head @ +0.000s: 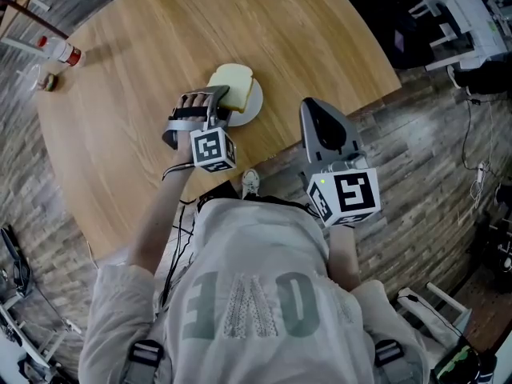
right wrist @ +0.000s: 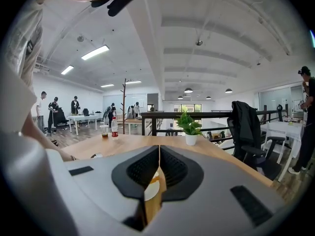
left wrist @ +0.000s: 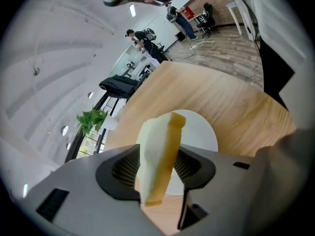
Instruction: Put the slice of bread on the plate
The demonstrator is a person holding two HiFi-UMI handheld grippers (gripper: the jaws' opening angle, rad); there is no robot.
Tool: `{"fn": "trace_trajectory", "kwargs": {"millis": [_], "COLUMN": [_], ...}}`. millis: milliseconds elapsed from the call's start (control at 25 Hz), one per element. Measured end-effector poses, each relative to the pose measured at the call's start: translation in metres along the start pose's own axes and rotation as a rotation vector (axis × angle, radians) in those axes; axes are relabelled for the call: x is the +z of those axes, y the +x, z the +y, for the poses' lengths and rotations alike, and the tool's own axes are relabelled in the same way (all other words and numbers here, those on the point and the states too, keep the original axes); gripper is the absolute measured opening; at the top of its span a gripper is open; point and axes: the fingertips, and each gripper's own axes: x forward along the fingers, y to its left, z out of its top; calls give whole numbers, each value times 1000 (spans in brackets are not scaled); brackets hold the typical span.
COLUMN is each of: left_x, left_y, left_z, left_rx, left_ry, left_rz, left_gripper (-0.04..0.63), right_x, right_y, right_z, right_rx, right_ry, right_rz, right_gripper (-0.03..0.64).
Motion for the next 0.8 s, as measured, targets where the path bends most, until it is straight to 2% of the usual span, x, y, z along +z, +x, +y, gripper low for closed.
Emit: {"fn": "trace_trajectory", "kwargs": {"millis": [120,360,600,680,720,800], "left_x": [1,3,2,5,6,9], "left_y": [1,-2,-12,-17,-21,-31], "left_z": [-5,-12,-9,-13,-14,-6], "left_rx": [-64,-121,-134,-158,-166,-158], "left_ry": [-63,-141,-155,-145,-142,-205], "left_rz": [-11,-21,-28,-39,-45,-76], "left_gripper": [263,342,419,504,523,540], "right_x": [-2,-6,-5,-2,0,10], "right_y": [-3,-12,-20,-20,-19,-17], "right_z": [-2,-8,-9,-10,-11,-11], "right_rx": [-7,-26,-36,-34,-34,-31], "right_ry": [-1,17,51,44,34,1], "right_rz": [1,0,-32,-42,-48,-68], "right_gripper": [20,20,20,20,20,20]}}
